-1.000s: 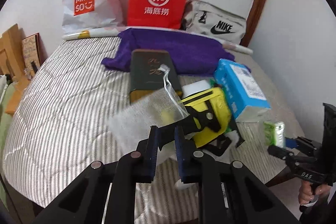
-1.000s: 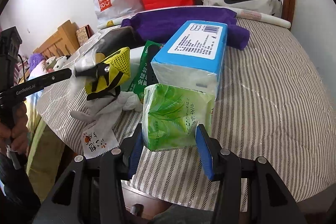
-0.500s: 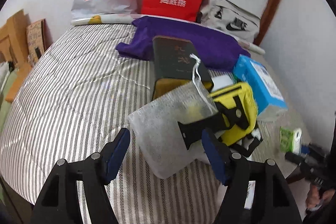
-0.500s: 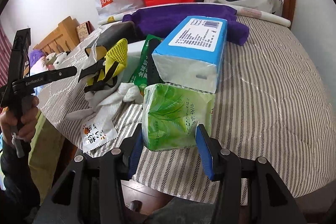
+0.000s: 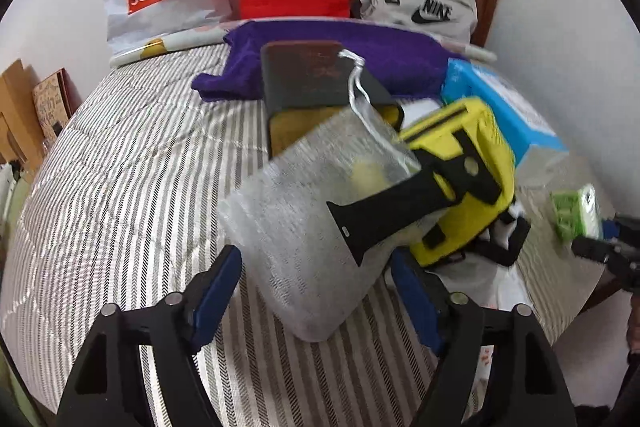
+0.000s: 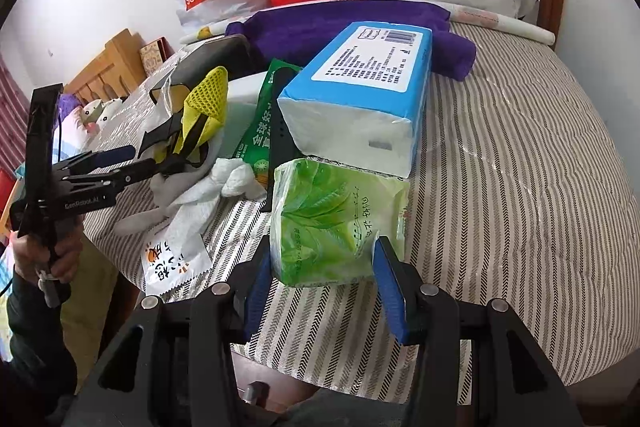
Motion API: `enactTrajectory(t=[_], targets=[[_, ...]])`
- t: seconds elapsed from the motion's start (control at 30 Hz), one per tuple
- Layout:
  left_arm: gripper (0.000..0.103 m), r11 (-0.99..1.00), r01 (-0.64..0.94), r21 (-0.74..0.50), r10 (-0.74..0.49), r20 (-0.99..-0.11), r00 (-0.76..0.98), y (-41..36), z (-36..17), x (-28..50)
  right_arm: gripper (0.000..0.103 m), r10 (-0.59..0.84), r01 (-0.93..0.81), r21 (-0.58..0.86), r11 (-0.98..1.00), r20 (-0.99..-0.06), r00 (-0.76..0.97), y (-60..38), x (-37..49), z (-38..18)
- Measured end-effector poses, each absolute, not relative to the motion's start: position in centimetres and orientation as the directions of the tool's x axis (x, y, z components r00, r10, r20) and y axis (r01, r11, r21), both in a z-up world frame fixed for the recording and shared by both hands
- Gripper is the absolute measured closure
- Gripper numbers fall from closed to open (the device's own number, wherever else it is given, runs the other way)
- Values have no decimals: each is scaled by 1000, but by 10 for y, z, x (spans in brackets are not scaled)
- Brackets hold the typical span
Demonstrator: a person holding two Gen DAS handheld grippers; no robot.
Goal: Organize soft objects
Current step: 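Lift the green tissue pack with the right tool while the left tool lifts the mesh bag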
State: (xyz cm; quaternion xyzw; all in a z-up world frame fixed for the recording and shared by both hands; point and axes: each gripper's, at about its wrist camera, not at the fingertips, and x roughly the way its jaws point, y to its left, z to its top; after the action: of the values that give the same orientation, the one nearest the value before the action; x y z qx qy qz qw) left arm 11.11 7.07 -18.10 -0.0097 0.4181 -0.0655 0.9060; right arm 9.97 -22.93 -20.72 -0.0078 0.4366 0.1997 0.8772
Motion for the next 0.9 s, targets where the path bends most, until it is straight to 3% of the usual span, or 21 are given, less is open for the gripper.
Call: enactTrajectory(t=[0.03,0.33,0.9], targets=[[54,991,110,-77,-130,-756,642,72,-181,111,54,343,-357,160,920,-770,538,-229,99,-207],[91,989,128,-71,-137,-758,638,73,-186,111,54,335,-356,150,922,-771,542,-227,103,-207],[95,991,68,-111,-125,-658,743,94,-133,75,54,334,-335,159,929,-750,571,-237,90,-198]])
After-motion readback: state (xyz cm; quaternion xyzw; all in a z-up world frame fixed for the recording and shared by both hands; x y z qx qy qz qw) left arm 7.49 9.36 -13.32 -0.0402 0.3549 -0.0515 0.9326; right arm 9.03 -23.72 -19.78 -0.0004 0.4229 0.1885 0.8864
